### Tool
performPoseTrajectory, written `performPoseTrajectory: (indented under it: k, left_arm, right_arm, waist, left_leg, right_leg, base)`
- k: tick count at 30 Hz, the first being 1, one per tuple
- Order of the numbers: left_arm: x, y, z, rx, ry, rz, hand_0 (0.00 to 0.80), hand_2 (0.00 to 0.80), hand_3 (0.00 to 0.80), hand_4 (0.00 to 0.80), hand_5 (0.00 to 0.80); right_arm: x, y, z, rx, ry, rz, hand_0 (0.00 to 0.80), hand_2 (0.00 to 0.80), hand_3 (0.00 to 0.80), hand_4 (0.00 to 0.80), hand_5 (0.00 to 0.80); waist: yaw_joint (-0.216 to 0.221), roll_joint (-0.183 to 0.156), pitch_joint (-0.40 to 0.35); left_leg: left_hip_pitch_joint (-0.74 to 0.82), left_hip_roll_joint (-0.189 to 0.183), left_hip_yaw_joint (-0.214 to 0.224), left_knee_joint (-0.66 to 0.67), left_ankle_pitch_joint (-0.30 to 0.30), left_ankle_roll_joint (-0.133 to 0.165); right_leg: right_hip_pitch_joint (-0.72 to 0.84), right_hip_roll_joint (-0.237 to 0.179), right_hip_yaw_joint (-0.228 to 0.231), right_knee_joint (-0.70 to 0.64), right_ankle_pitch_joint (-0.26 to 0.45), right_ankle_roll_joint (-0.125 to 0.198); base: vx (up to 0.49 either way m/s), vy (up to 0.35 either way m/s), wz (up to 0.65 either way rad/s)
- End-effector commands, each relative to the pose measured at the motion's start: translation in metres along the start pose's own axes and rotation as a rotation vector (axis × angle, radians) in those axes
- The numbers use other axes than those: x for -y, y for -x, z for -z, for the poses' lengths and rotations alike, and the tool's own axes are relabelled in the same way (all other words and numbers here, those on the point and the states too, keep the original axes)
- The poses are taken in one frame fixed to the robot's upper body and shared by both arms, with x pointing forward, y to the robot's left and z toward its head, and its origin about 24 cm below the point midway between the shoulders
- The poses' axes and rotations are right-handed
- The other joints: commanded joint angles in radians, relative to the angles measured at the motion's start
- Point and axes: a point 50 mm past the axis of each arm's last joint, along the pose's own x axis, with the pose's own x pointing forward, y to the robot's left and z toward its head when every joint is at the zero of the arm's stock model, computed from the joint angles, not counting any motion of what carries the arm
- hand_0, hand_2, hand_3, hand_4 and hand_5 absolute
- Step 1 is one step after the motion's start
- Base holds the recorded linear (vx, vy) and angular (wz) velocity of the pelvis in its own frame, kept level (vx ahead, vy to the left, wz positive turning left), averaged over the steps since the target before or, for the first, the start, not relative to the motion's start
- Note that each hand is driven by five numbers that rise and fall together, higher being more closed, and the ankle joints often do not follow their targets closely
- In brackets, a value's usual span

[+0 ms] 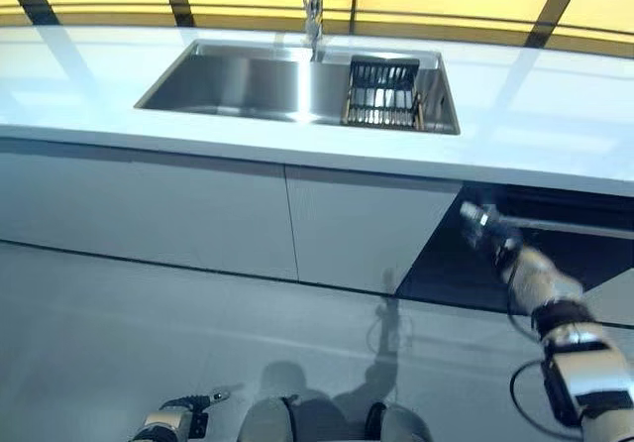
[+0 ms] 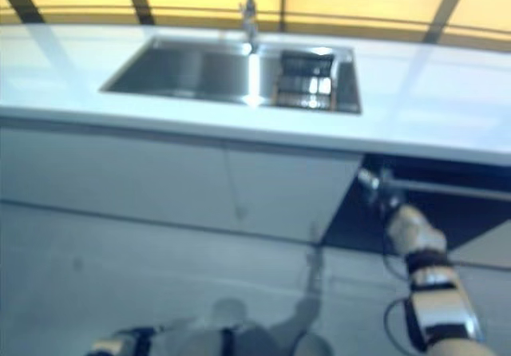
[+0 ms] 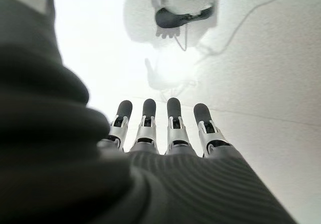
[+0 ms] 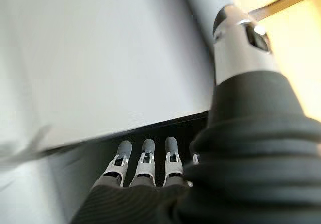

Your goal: Take plates into dishwasher

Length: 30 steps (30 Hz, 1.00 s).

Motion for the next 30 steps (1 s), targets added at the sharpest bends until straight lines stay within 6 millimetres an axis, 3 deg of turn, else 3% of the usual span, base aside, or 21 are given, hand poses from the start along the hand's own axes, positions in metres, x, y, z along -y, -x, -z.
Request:
performPoseTrajectory:
  k: [1,3,6,8,11,14,15,18,22,30]
  left_arm:
    - [0.001,-0.001,0.017,-0.054,-0.054,0.07,0.0,0.0,0.0,0.0,0.0]
    - [0.009,-0.002,0.028,-0.082,-0.098,0.121,0.0,0.0,0.0,0.0,0.0]
    - [0.015,-0.002,0.035,-0.09,-0.137,0.152,0.0,0.0,0.0,0.0,0.0]
    - [0.027,-0.002,0.037,-0.082,-0.141,0.177,0.0,0.0,0.0,0.0,0.0]
    - [0.034,-0.002,0.044,-0.081,-0.138,0.166,0.0,0.0,0.0,0.0,0.0]
    - [0.046,-0.002,0.046,-0.061,-0.162,0.215,0.0,0.0,0.0,0.0,0.0]
    - [0.054,-0.001,0.045,-0.046,-0.231,0.284,0.0,0.0,0.0,0.0,0.0]
    - [0.057,0.0,0.042,-0.024,-0.209,0.27,0.0,0.0,0.0,0.0,0.0]
    - [0.049,-0.001,0.043,-0.038,-0.207,0.257,0.0,0.0,0.0,0.0,0.0]
    - [0.059,0.0,0.039,0.011,-0.205,0.256,0.0,0.0,0.0,0.0,0.0]
  right_arm:
    - [-0.004,0.004,0.038,-0.043,0.134,-0.067,0.0,0.0,0.0,0.0,0.0]
    - [0.0,0.016,0.087,-0.161,0.177,-0.078,0.0,0.0,0.0,0.0,0.0]
    - [0.0,0.026,0.126,-0.28,0.226,-0.077,0.0,0.0,0.0,0.0,0.0]
    - [-0.004,0.045,0.18,-0.454,0.22,-0.051,0.0,0.0,0.0,0.0,0.0]
    - [0.002,0.065,0.217,-0.582,0.14,0.073,0.0,0.0,0.0,0.0,0.0]
    - [0.011,0.085,0.242,-0.677,0.313,0.142,0.0,0.0,0.0,0.0,0.0]
    - [0.013,0.089,0.246,-0.706,0.404,0.119,0.0,0.0,0.0,0.0,0.0]
    - [0.01,0.088,0.247,-0.715,0.537,0.053,0.0,0.0,0.0,0.0,0.0]
    - [0.005,0.08,0.239,-0.687,0.53,0.052,0.0,0.0,0.0,0.0,0.0]
    - [-0.001,0.079,0.24,-0.675,0.585,0.018,0.0,0.0,0.0,0.0,0.0]
  waist:
    - [-0.016,-0.014,-0.052]
    - [-0.024,-0.014,-0.069]
    - [-0.027,-0.014,-0.08]
    - [-0.026,-0.016,-0.092]
    - [-0.034,-0.014,-0.099]
    - [-0.045,-0.007,-0.106]
    - [-0.047,-0.004,-0.108]
    - [-0.041,-0.001,-0.111]
    - [-0.033,-0.007,-0.115]
    - [-0.035,-0.015,-0.124]
  left_leg:
    - [0.057,0.025,0.02,-0.149,0.105,-0.027]
    - [0.081,0.028,0.029,-0.216,0.13,-0.035]
    - [0.095,0.028,0.033,-0.26,0.148,-0.042]
    - [0.097,0.02,0.022,-0.269,0.142,-0.04]
    - [0.104,0.018,0.032,-0.264,0.133,-0.03]
    - [0.112,0.012,0.036,-0.269,0.123,-0.024]
    - [0.113,0.008,0.035,-0.268,0.121,-0.021]
    - [0.118,0.002,0.025,-0.268,0.112,-0.016]
    - [0.125,-0.004,0.017,-0.27,0.105,-0.011]
    - [0.141,-0.008,0.016,-0.271,0.092,-0.002]
  right_leg:
    - [0.086,0.021,0.023,-0.207,0.109,0.033]
    - [0.105,0.03,0.011,-0.257,0.129,0.043]
    - [0.122,0.035,-0.002,-0.301,0.147,0.05]
    - [0.13,0.038,-0.012,-0.308,0.142,0.047]
    - [0.134,0.038,-0.007,-0.302,0.135,0.045]
    - [0.137,0.035,0.003,-0.31,0.136,0.048]
    - [0.138,0.034,0.006,-0.311,0.138,0.05]
    - [0.146,0.029,0.005,-0.31,0.133,0.055]
    - [0.151,0.027,0.005,-0.307,0.128,0.056]
    - [0.157,0.027,0.017,-0.306,0.127,0.062]
  base:
    - [0.051,0.114,0.04]
    - [0.042,0.105,0.0]
    - [0.022,0.063,-0.02]
    - [0.014,0.08,0.0]
    - [0.056,0.065,0.0]
    - [0.036,0.072,-0.04]
    - [0.015,0.058,-0.04]
    - [0.004,0.014,-0.01]
    - [0.008,-0.001,0.0]
    - [0.034,0.006,0.0]
